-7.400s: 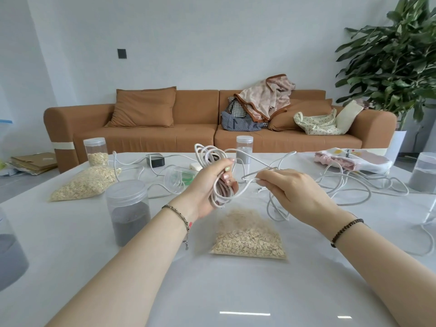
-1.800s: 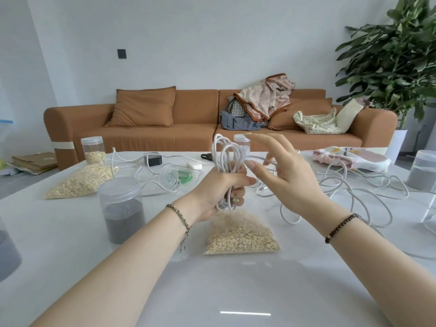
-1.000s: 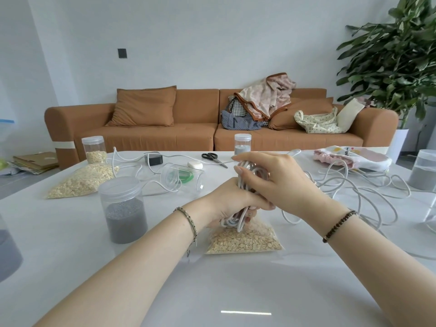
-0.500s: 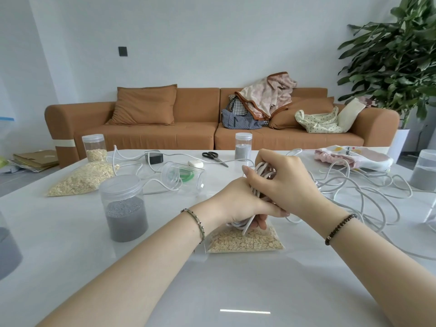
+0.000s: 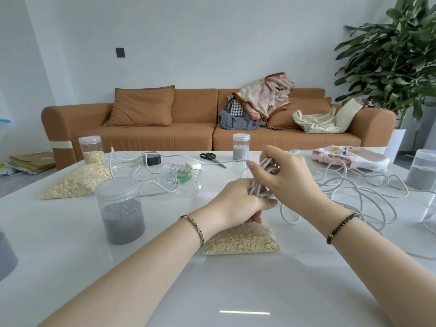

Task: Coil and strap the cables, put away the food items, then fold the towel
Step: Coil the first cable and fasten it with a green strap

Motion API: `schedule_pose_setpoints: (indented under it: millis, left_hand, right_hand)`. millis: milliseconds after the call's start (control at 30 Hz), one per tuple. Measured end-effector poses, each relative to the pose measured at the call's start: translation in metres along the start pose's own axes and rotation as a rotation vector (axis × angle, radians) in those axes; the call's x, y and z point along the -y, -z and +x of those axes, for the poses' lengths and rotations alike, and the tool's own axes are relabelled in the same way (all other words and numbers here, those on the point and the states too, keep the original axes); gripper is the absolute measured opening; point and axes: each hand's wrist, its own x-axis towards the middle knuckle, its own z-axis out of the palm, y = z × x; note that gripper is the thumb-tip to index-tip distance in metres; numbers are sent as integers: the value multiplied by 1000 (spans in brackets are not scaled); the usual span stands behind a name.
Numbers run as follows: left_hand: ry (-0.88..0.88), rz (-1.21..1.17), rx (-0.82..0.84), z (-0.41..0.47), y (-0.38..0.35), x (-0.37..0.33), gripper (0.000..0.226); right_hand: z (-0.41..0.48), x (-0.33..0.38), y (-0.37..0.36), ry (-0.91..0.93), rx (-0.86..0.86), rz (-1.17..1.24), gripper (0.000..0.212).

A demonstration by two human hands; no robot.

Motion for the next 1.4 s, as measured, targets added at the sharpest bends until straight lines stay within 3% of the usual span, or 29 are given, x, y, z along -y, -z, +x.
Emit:
schedule_pose_setpoints:
  millis: [100,233,367,467,600,733,833,1033,1167,1400]
  left_hand:
    - [-28,23,-53,2,2,1,21]
    - [-3,-58,-91,5,10,5,23]
    - [69,-314,-140,9,27,11,31]
    - [115,-610,-231,14,39,17,22]
    - [161,-1020,-387,19,55,24,30]
    - [147,-1207,-412,20,62,27,42]
    - [146,-1204,-323,20,57,25,43]
    - [172,-969,-242,18,47,21,50]
    - [155,-893,-212,16,40,19,49]
    - [135,-756,-156,15,33,18,78]
  right_hand:
    - [0,3,2,4,29,54,38]
    - [-3,2,1,-97,108,37,52]
    - [-3,-11,4,-212,175,-42,66]
    - [0,-16,8,-264,170,-62,49]
    - [1,-20,13,-282,162,-62,32]
    - [1,-24,18,-257,91,-6,24]
    - [2,-22,20,-218,28,100,20]
    - [2,-9,19,-114,-12,225,15]
    - [0,-3,16,-74,20,208,14]
    - [-3,-7,4,16,55,86,13]
